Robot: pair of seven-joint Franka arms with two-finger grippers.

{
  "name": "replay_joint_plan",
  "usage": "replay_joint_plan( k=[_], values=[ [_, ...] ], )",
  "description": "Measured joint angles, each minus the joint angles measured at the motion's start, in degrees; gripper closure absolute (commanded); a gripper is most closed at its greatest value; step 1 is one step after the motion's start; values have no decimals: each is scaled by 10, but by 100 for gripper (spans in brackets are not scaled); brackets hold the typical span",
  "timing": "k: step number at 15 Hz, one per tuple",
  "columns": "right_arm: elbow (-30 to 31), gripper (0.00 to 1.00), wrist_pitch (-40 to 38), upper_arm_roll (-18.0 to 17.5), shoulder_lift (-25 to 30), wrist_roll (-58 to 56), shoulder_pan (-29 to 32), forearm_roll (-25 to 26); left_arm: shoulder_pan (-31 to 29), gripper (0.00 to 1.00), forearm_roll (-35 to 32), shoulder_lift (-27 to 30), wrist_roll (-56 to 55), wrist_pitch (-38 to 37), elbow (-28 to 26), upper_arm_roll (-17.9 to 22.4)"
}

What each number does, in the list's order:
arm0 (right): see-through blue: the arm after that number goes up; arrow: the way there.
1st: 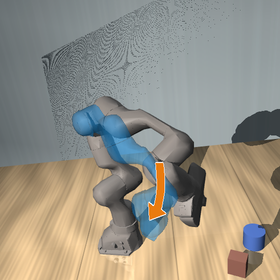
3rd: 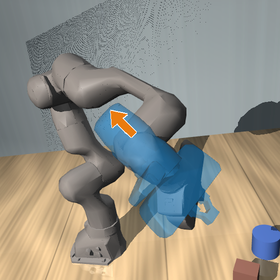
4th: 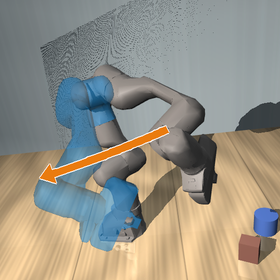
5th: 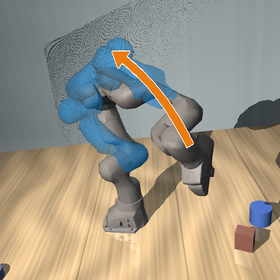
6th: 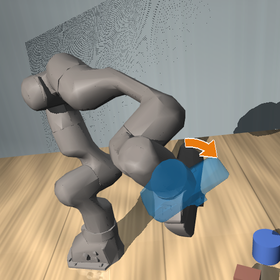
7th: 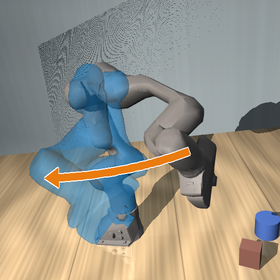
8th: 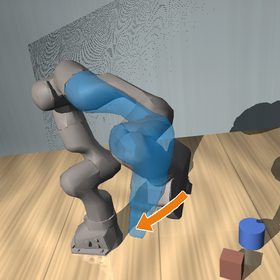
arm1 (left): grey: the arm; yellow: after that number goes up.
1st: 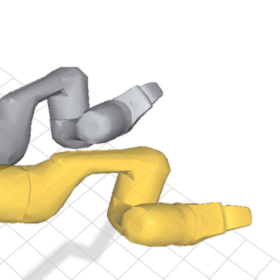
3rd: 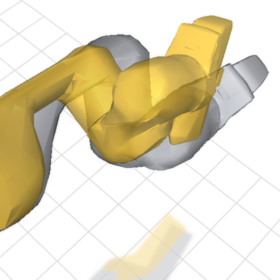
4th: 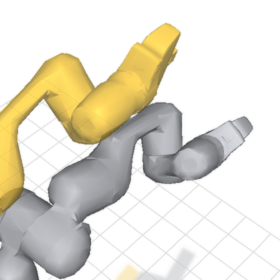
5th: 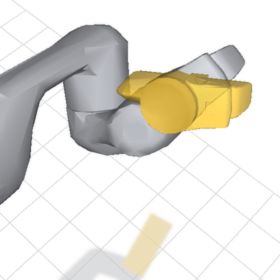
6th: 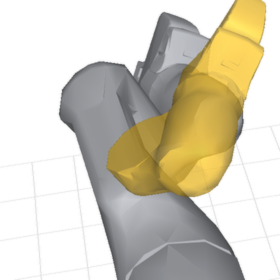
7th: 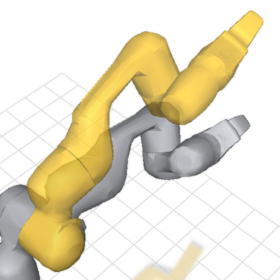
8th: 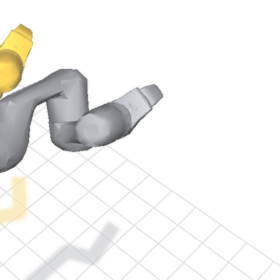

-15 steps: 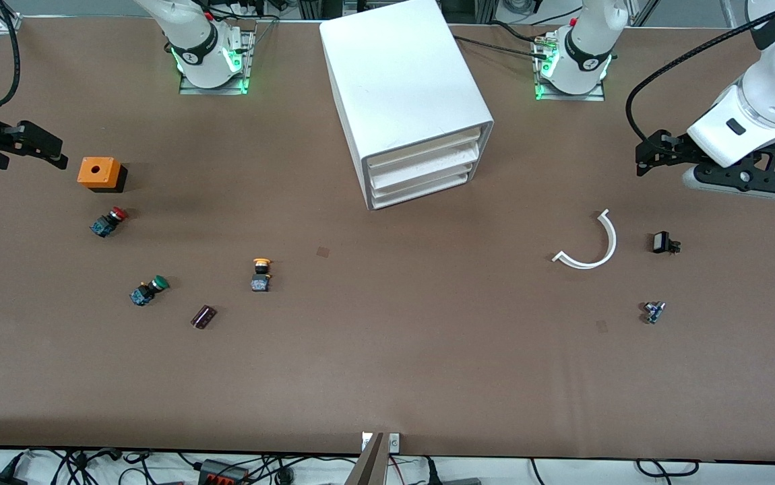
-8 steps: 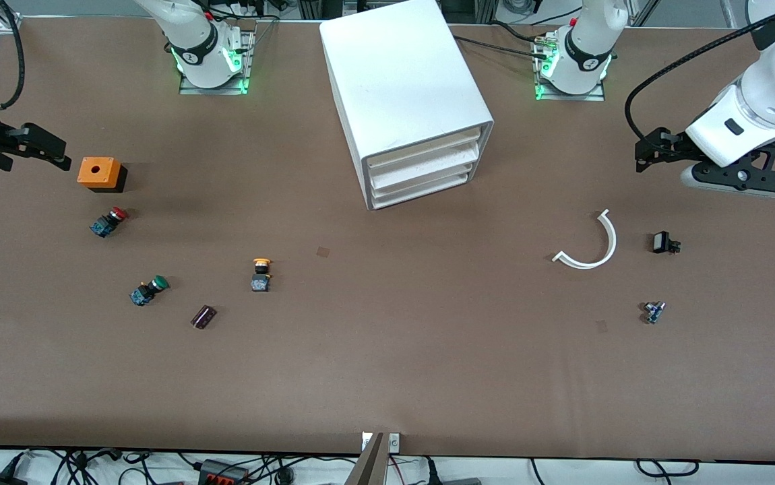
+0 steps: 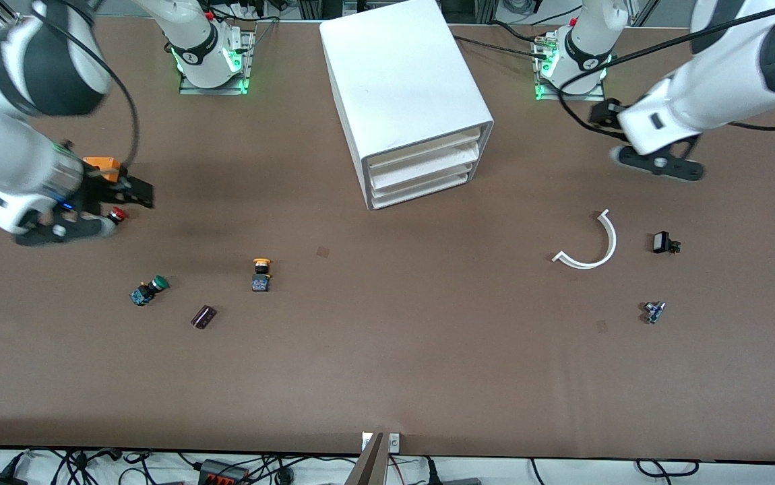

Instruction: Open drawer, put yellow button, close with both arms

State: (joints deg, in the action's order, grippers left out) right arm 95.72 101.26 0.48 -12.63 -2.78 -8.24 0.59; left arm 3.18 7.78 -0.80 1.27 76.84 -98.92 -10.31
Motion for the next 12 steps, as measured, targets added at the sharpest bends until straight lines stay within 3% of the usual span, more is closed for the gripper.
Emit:
replay_joint_plan(
  k=[3, 7, 12],
  values=[
    [-3, 0, 70, 0, -62, 0, -8, 0, 0, 0, 113, -43, 21, 5, -3, -1],
    [-30, 0, 128, 0, -143, 0, -19, 0, 7, 0, 223, -115, 69, 98, -22, -8],
    [-58, 0, 194, -1, -221, 15, -50, -11, 11, 0, 358, -160, 248, 165, -93, -15]
  ],
)
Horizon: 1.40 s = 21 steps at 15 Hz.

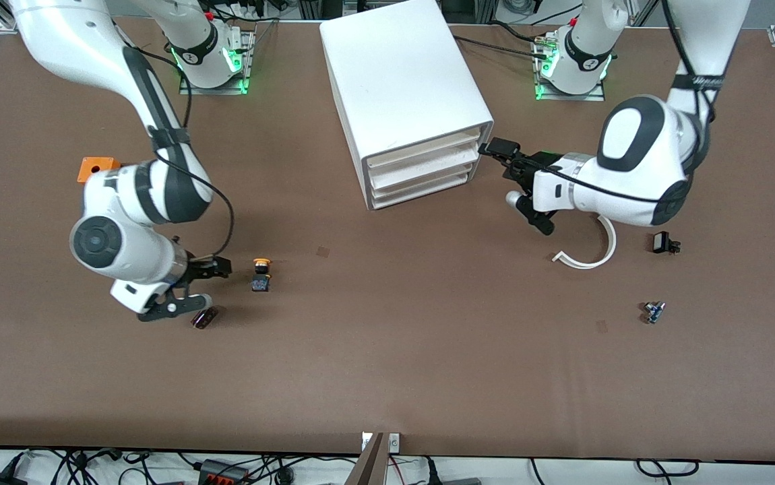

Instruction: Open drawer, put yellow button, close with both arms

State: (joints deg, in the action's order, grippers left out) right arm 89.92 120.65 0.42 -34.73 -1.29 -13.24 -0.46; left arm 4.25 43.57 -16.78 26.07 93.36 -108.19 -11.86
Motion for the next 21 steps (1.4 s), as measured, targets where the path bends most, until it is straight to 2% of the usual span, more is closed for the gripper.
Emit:
replay_joint_plan(
  k=[1, 3, 5, 10, 14, 16, 19, 20, 21],
  values=[
    [0, 0, 13, 0, -13, 13, -9, 0, 0, 0, 27, -8, 18, 2, -9, 0],
    [-1, 0, 45, 0, -40, 33, -23, 0, -2, 8, 92, -15, 54, 5, -37, 1],
    [-3, 0, 65, 0, -61, 49, -33, 0, -2, 20, 128, -17, 93, 7, -66, 0],
    [-6, 0, 62, 0, -79, 60, -38, -1, -2, 25, 175, -26, 176, 8, -104, 0],
    [-6, 0, 46, -3, -82, 60, -39, -2, 6, 42, 208, -41, 224, 8, -126, -2],
    [-6, 0, 45, -4, -87, 60, -39, -16, 10, 45, 210, -48, 234, 9, -129, -3],
    [-6, 0, 45, -4, -93, 60, -39, -56, 11, 73, 212, -50, 237, 9, -129, -6],
    [-6, 3, 45, -4, -93, 60, -39, -60, 11, 81, 213, -50, 237, 9, -129, -8],
    [-6, 13, 45, -4, -93, 60, -39, -61, 11, 88, 213, -50, 238, 9, -129, -9]
  ],
)
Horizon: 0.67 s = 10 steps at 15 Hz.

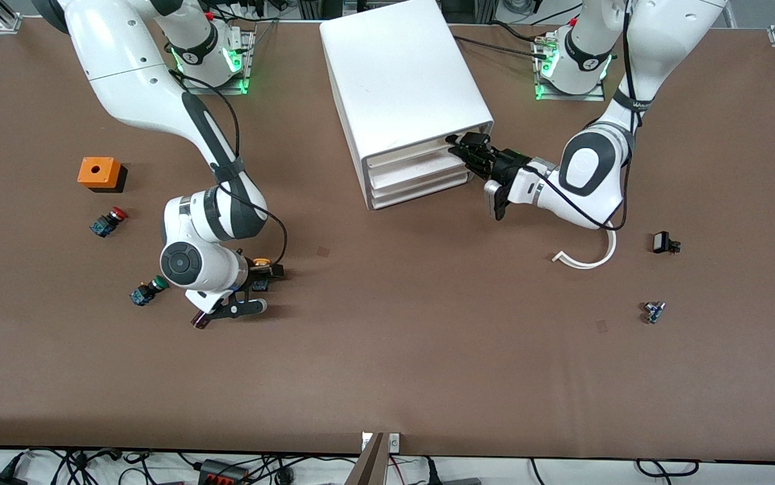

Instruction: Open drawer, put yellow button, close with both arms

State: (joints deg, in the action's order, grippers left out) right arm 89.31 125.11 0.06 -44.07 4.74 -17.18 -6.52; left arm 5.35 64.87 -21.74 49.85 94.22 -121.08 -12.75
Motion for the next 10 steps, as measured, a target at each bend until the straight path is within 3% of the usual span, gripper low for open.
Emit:
replay_joint_plan(
  k=[2, 5, 10],
  values=[
    [0, 54, 0, 0, 0, 0, 0, 0, 0, 92, 4, 0, 13, -2, 1, -1],
    [0, 99, -3, 0, 0, 0, 0, 0, 0, 93, 4, -1, 23, -2, 3, -1],
    [-7, 100, -3, 0, 1, 1, 0, -3, -3, 93, 2, -33, 24, -1, 56, 12]
  ],
)
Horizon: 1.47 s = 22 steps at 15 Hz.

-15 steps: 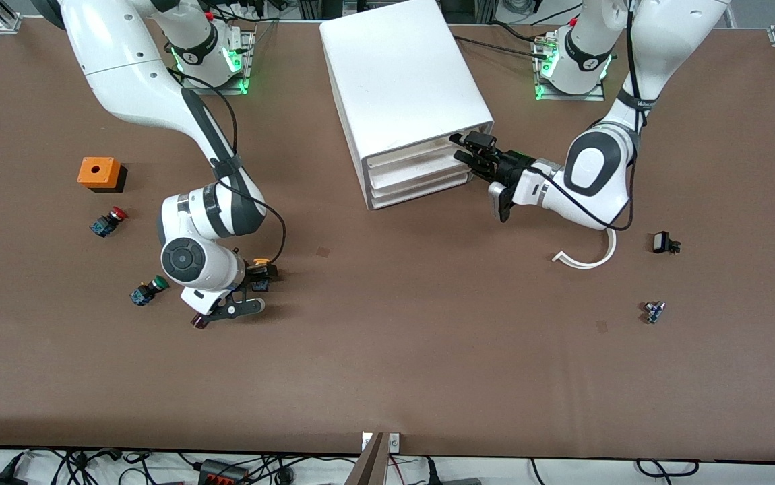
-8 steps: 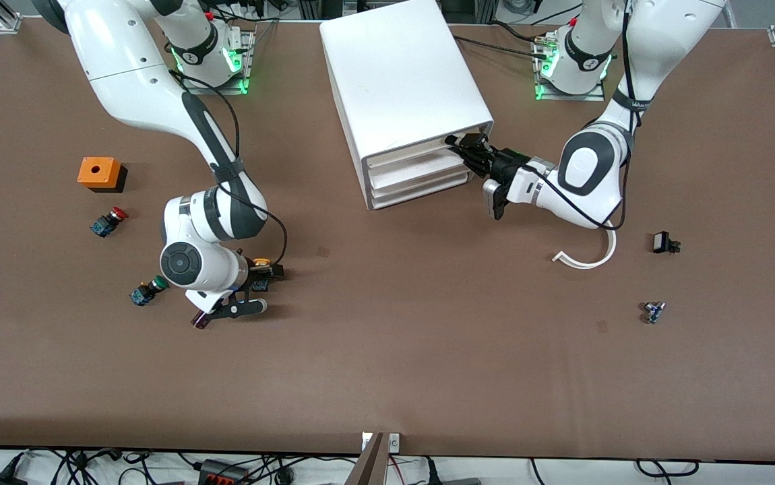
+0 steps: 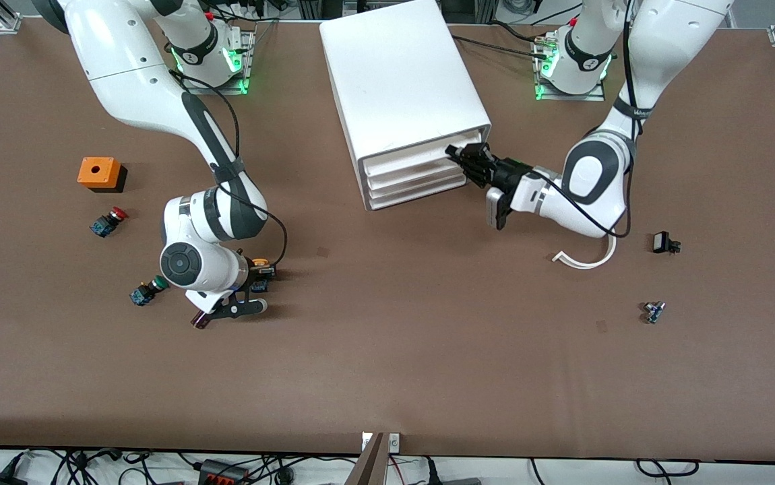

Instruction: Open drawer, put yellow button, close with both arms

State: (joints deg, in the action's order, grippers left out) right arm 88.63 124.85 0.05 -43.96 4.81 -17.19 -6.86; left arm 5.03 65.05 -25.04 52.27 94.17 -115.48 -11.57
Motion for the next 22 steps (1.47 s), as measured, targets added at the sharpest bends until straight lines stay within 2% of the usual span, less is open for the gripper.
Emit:
replay_joint_plan(
  k=[2, 8, 9, 10, 11, 12, 14, 17, 22],
  values=[
    [-24, 100, -11, 0, 5, 2, 0, 0, -3, 93, -13, -24, 0, 0, 39, 10],
    [-193, 100, -190, 0, 44, 7, 0, 0, -10, 92, -41, -75, -3, -5, 135, 32],
    [-211, 100, -211, 0, 46, 8, -1, 0, -10, 84, -50, -79, -6, -5, 149, 35],
    [-228, 100, -231, -1, 46, 8, -4, -1, -10, 54, -61, -83, -15, -5, 163, 38],
    [-244, 100, -250, -1, 46, 8, -11, -1, -11, 12, -73, -85, -29, -5, 177, 40],
    [-258, 100, -264, -2, 46, 8, -21, -1, -10, 0, -83, -87, -45, -5, 188, 41],
    [-282, 100, -280, -3, 48, 12, -50, -1, -11, 0, -100, -90, -75, 3, 199, 44],
    [-298, 100, -291, -5, 68, 63, -126, 7, -19, 0, -124, -93, -114, -1, 225, 49],
    [-320, 100, -284, -3, 85, 132, -250, 42, -37, 0, -248, -89, -259, -107, 333, 49]
  ],
)
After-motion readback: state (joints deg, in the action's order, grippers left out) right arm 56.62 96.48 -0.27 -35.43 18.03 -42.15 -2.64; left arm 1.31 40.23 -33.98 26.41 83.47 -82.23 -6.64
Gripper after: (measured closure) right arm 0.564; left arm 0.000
